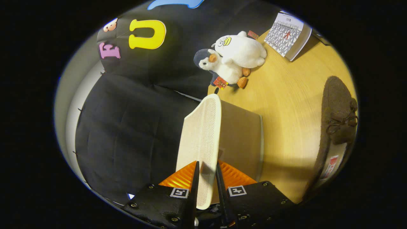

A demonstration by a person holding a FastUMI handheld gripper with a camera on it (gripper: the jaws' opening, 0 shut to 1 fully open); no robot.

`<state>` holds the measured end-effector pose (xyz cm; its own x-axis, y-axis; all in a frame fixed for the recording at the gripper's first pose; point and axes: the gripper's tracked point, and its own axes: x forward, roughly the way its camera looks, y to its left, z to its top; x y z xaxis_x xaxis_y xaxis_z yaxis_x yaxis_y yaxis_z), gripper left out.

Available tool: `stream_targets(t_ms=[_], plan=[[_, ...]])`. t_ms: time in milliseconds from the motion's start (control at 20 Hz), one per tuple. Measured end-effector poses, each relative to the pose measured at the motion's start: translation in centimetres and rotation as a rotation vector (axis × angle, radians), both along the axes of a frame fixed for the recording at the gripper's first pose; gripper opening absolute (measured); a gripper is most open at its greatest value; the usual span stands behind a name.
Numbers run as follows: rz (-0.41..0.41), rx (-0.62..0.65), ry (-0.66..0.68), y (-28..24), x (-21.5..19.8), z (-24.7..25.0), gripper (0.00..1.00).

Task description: Open the storage box then place both shoes into the box .Put the left shoe in first, then the right shoe, with the right side of both shoes facing outward in a uniform manner.

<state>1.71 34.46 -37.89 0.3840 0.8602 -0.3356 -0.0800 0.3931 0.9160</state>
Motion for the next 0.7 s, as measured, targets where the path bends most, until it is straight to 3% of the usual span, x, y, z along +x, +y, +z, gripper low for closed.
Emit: stream_targets(t_ms=[300, 450, 600, 650, 700], plan=[[0.064, 0.003, -0.064, 0.7, -0.4, 2.6, 0.3], [0.076, -0.098, -0.048, 1.0, -0.2, 0.6, 0.31], [0.1, -0.081, -0.03, 1.9, -0.6, -0.1, 0.31], [0.06, -0.132, -0.005, 3.4, -0.9, -2.4, 0.31], [0.035, -0.111, 0.031, 1.4, 0.4, -1.3, 0.17]])
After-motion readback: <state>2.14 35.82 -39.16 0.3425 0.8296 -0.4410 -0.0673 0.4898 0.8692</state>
